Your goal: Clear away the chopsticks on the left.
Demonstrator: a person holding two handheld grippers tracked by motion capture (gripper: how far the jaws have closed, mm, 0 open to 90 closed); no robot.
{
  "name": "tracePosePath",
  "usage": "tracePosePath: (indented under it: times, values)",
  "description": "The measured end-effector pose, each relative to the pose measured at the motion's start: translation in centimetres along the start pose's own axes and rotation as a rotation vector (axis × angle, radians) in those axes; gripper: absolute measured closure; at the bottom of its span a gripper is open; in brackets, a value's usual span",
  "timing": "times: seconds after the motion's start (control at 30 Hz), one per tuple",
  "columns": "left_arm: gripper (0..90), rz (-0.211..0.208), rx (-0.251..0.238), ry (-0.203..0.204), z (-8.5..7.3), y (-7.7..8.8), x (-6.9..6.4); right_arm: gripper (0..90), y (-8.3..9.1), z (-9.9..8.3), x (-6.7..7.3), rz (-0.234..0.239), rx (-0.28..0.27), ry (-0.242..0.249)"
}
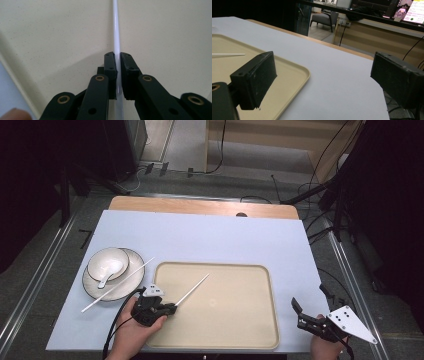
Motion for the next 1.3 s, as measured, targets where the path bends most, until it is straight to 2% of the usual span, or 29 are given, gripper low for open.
tracePosePath:
  times: [0.1, 0.17, 0.27, 0.33, 0.43, 0.53, 0.7, 0.8, 1.0, 1.03, 1.07, 1.17, 1.27, 1.3]
  values:
    - [79.6, -0.023, -0.001, 0.005, 0.0, 0.0, 0.0, 6.4, 0.0, 0.0, 0.0, 0.001, 0.001, 0.001]
    - [75.6, -0.012, 0.002, -0.003, 0.1, 0.1, -0.1, 6.4, 0.0, 0.0, 0.0, 0.0, 0.0, -0.001]
    - [74.4, -0.007, 0.005, -0.005, 0.1, 0.2, -0.1, 6.4, 0.0, 0.0, 0.0, 0.0, 0.001, -0.001]
    - [76.9, -0.041, -0.018, 0.011, 0.4, 0.5, 0.3, 6.4, 0.1, 0.0, 0.0, -0.001, -0.004, -0.003]
    - [82.2, -0.038, -0.052, 0.013, 1.3, 0.8, 0.5, 6.4, 0.2, 0.0, -0.1, -0.004, -0.008, -0.007]
    - [87.8, -0.033, -0.057, -0.01, 2.0, 0.8, 0.3, 6.4, 0.2, 0.0, -0.3, -0.007, -0.006, -0.01]
    - [90.0, -0.064, -0.048, -0.058, 4.1, -0.9, -0.5, 6.4, 0.1, -0.1, -0.4, -0.003, -0.002, -0.018]
    - [90.0, -0.065, -0.045, -0.062, 4.8, -1.5, -0.6, 6.4, 0.0, -0.2, -0.4, 0.001, 0.004, -0.016]
    - [90.0, -0.108, -0.024, -0.067, 7.1, -3.8, -1.2, 6.4, -0.1, -0.2, -0.4, 0.004, 0.004, -0.02]
    - [90.0, -0.108, -0.024, -0.067, 7.1, -3.8, -1.2, 6.4, -0.1, -0.2, -0.4, 0.004, 0.004, -0.02]
    - [90.0, -0.11, -0.015, -0.072, 7.6, -4.6, -1.3, 6.4, -0.1, -0.3, -0.4, 0.005, 0.006, -0.023]
    - [90.0, -0.101, 0.003, -0.082, 7.9, -5.5, -1.3, 6.4, -0.2, -0.3, -0.4, 0.006, 0.007, -0.018]
    - [90.0, -0.086, 0.008, -0.069, 8.0, -6.3, -1.3, 6.4, -0.2, -0.3, -0.4, 0.006, 0.011, -0.021]
    - [90.0, -0.097, 0.015, -0.063, 8.0, -6.5, -1.2, 6.4, -0.2, -0.3, -0.5, 0.006, 0.012, -0.019]
Point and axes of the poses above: each handheld gripper's, and its own axes: y roughly backward along the jaws, z roughly out of its top, x roughly to its left, the point moved 1 cm from there along -y, roughly forward along the jaws, and after that the axes turned 10 degrees about -y, right-handed, at the moved point
